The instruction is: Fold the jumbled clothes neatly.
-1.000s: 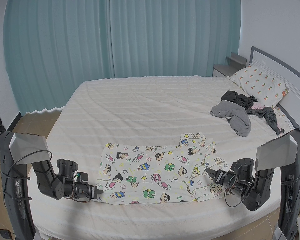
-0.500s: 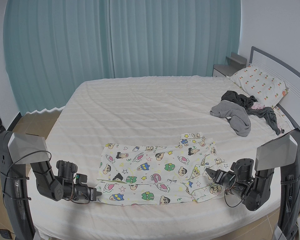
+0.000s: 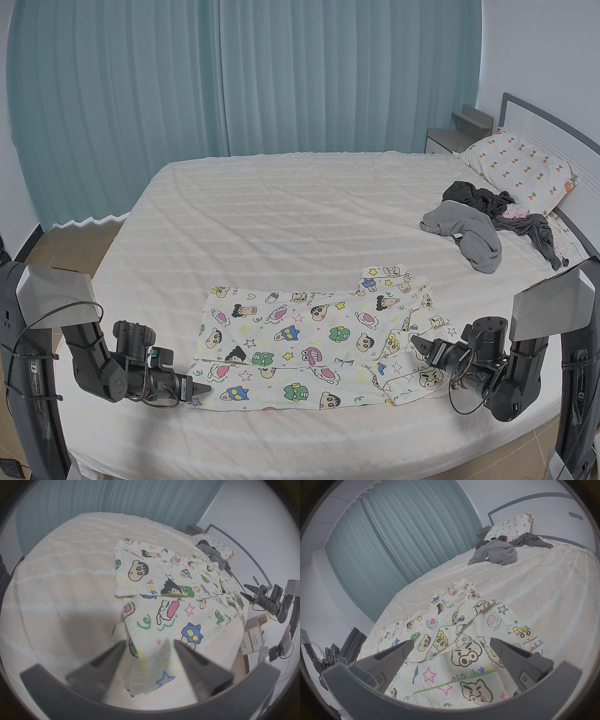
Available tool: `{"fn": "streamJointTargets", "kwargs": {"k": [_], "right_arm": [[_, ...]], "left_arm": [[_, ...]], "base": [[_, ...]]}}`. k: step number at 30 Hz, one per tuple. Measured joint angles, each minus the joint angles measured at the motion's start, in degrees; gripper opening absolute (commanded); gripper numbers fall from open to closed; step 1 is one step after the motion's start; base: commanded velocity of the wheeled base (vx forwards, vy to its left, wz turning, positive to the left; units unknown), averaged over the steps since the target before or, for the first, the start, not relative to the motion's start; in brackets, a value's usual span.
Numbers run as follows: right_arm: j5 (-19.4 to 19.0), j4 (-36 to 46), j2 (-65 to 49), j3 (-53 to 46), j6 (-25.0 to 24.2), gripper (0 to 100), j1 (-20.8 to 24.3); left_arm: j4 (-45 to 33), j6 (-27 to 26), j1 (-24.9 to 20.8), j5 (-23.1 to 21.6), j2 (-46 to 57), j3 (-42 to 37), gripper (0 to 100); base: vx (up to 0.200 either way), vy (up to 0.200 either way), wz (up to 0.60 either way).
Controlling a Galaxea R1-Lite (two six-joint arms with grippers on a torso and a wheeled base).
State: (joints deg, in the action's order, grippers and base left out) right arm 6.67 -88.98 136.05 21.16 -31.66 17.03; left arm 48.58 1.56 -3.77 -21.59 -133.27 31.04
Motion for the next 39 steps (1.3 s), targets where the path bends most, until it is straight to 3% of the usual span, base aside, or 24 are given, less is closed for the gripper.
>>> {"fn": "streamJointTargets", "kwargs": {"k": [6, 10, 19, 25, 27, 32, 39], "right_arm": [[0.4, 0.0, -1.0, 0.0, 0.0, 100, 0.0], [1.0, 0.0, -2.5, -0.1, -1.3, 100, 0.6], [-0.5, 0.0, -3.7, 0.1, -10.3, 100, 4.2], [-2.4, 0.0, -1.9, 0.4, -12.1, 100, 4.8], [-2.5, 0.0, -0.6, 0.4, -12.2, 100, 4.7], [-2.8, 0.0, 3.8, 0.6, -12.3, 100, 2.8], [-2.9, 0.0, 7.3, 1.2, -12.3, 100, 0.9]], "left_arm": [[0.2, 1.0, 0.9, 0.0, 0.7, 0.2, 100], [0.2, 4.8, 2.1, -0.1, 2.1, 0.2, 100], [2.1, 22.2, 4.5, -2.4, 6.3, -1.4, 100], [8.6, 37.3, 4.3, -3.1, 9.8, -4.1, 100], [12.2, 40.1, 3.9, -3.1, 10.6, -5.0, 100], [20.1, 42.1, 2.9, -3.0, 11.8, -8.7, 100], [23.2, 42.3, 2.6, -2.9, 10.9, -11.6, 100]], "base": [[0.000, 0.000, 0.00], [0.000, 0.000, 0.00], [0.000, 0.000, 0.00], [0.000, 0.000, 0.00], [0.000, 0.000, 0.00], [0.000, 0.000, 0.00], [0.000, 0.000, 0.00]]}}
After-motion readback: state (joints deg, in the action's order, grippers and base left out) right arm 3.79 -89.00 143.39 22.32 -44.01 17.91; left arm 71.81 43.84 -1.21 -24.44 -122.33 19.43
